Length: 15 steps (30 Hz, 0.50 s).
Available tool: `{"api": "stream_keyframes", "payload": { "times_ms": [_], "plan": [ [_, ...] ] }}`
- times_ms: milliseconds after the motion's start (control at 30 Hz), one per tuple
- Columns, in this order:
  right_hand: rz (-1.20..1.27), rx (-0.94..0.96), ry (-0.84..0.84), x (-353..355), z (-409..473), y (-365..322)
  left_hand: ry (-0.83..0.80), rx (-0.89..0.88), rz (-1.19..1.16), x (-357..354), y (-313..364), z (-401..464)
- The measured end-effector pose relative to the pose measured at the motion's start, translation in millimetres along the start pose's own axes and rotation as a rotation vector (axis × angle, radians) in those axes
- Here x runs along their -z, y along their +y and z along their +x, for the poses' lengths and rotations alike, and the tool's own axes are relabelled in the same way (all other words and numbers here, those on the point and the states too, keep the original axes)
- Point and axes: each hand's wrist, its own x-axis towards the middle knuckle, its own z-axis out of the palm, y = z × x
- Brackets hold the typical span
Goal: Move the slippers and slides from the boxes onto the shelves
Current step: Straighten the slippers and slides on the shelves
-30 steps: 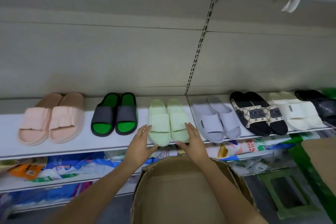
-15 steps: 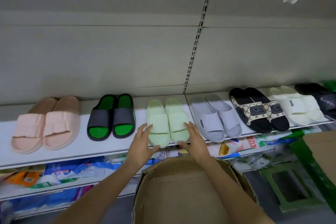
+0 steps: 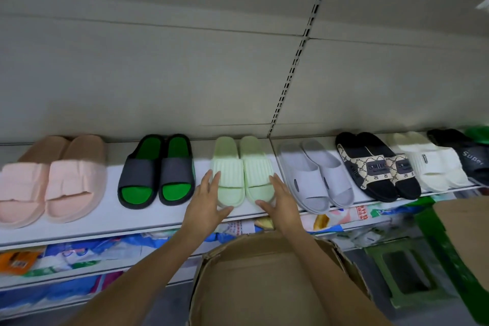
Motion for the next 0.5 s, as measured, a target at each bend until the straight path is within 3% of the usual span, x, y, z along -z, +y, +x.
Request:
{"api": "stream_keyframes", "payload": {
  "times_ms": [367,500],
  "plan": [
    [-0.011,0.087,-0.035,10,8,5,-0.004,0.055,0.138,8,7,11],
    [0.002,0.216,0.008,39,-1,29,0.219,-0.229,0.24,-5,45,-6]
  ]
}}
